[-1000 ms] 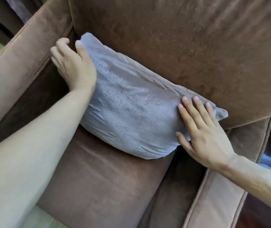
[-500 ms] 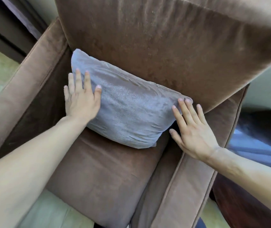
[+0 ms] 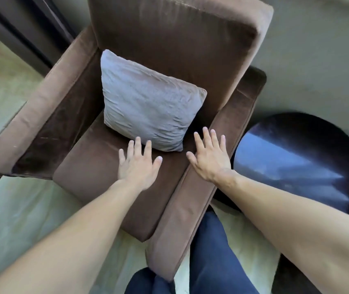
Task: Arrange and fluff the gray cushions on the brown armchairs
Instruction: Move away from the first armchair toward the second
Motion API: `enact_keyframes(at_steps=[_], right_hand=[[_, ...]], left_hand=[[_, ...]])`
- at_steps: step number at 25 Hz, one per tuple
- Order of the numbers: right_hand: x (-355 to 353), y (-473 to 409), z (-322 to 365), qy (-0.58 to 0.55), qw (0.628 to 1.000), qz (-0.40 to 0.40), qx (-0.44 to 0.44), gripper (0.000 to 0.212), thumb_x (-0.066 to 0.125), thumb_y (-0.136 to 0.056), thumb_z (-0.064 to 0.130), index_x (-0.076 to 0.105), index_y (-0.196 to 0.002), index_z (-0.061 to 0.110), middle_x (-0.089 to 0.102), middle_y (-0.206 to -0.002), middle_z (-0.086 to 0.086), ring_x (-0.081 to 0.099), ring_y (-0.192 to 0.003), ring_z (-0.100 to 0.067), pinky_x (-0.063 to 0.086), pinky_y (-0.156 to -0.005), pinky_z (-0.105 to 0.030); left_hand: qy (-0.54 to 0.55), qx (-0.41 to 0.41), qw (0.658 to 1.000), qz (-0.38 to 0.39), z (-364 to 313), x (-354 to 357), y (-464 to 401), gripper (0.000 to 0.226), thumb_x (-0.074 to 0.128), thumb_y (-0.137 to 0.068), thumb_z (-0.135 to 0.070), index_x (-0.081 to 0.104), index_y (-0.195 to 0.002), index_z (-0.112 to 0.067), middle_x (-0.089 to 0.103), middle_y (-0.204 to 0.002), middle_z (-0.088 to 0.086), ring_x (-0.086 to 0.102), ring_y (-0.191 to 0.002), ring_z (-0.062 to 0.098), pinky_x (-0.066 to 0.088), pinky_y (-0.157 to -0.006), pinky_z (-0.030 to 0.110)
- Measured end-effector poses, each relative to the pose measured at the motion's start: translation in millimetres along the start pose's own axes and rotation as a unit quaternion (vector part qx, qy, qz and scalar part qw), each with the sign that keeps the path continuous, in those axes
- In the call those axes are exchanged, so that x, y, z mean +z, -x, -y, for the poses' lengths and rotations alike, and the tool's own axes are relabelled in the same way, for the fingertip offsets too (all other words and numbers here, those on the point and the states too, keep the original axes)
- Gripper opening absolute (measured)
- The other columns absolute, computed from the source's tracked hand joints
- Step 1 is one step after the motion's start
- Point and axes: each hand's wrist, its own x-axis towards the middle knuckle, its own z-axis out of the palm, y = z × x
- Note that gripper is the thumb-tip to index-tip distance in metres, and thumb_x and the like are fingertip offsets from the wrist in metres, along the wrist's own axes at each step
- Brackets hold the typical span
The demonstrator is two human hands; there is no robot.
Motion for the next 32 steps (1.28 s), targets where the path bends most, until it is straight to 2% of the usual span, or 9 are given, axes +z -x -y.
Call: enact_keyframes(at_steps=[5,10,15,19,25,28,32], right_hand=[[34.6,135.8,4.3,-0.01,0.996,-0.004,0.084,0.074,0.024,-0.102,0.06,0.006,-0.162,0.021,-0.003,-0.171,-0.011,-0.006,-0.157,-0.033,-0.004,-0.125,-0.058],[75.8,254.4,-35.6,-0.036,0.986,-0.01,0.163,0.073,0.025,-0.102,0.059,0.008,-0.162,0.021,-0.002,-0.171,-0.011,-0.005,-0.157,-0.033,-0.003,-0.124,-0.06],[120.5,354.8,-122.6,-0.09,0.959,-0.032,0.268,0.074,0.029,-0.102,0.058,0.01,-0.162,0.02,0.001,-0.171,-0.012,-0.003,-0.157,-0.032,-0.001,-0.125,-0.059],[168.6,463.2,-226.4,-0.155,0.918,-0.039,0.364,0.074,0.029,-0.103,0.057,0.007,-0.162,0.019,-0.001,-0.17,-0.012,-0.003,-0.157,-0.032,0.0,-0.125,-0.058],[223.7,602.3,-360.3,-0.25,0.859,-0.065,0.442,0.075,0.033,-0.102,0.057,0.009,-0.162,0.02,-0.003,-0.17,-0.013,-0.005,-0.157,-0.031,-0.005,-0.125,-0.057],[242.2,639.2,-429.5,-0.26,0.838,-0.075,0.473,0.075,0.036,-0.101,0.056,0.011,-0.162,0.02,0.0,-0.17,-0.013,-0.003,-0.157,-0.032,-0.004,-0.125,-0.057],[264.3,654.8,-502.9,-0.27,0.813,-0.054,0.513,0.074,0.036,-0.102,0.055,0.012,-0.161,0.019,0.001,-0.17,-0.013,-0.001,-0.157,-0.033,-0.002,-0.125,-0.058]], left_hand=[[0.055,0.084,0.995,-0.006,-17.1,27.0,96.8,0.071,0.025,-0.103,-0.057,0.011,-0.162,-0.021,0.003,-0.172,0.009,0.001,-0.158,0.027,0.006,-0.126,0.055],[0.005,0.179,0.984,0.013,-72.2,75.1,167.2,0.071,0.025,-0.103,-0.058,0.012,-0.162,-0.02,0.005,-0.171,0.014,0.002,-0.158,0.03,0.008,-0.125,0.057],[-0.042,0.29,0.956,0.036,-182.6,134.1,235.0,0.072,0.03,-0.103,-0.058,0.017,-0.161,-0.018,0.011,-0.17,0.017,0.008,-0.157,0.032,0.012,-0.124,0.059],[-0.104,0.36,0.925,0.057,-313.6,203.9,296.1,0.071,0.03,-0.102,-0.058,0.019,-0.16,-0.018,0.013,-0.17,0.018,0.011,-0.157,0.033,0.014,-0.123,0.059],[-0.137,0.424,0.891,0.092,-494.8,302.6,395.6,0.07,0.029,-0.103,-0.057,0.019,-0.16,-0.018,0.015,-0.169,0.017,0.011,-0.157,0.033,0.013,-0.124,0.059],[-0.13,0.439,0.884,0.093,-563.8,331.8,424.2,0.07,0.03,-0.103,-0.056,0.021,-0.159,-0.017,0.017,-0.169,0.016,0.012,-0.157,0.032,0.014,-0.124,0.057],[-0.15,0.495,0.852,0.074,-634.8,357.7,431.4,0.068,0.034,-0.104,-0.051,0.027,-0.157,-0.01,0.026,-0.165,0.021,0.018,-0.155,0.037,0.02,-0.123,0.054]])
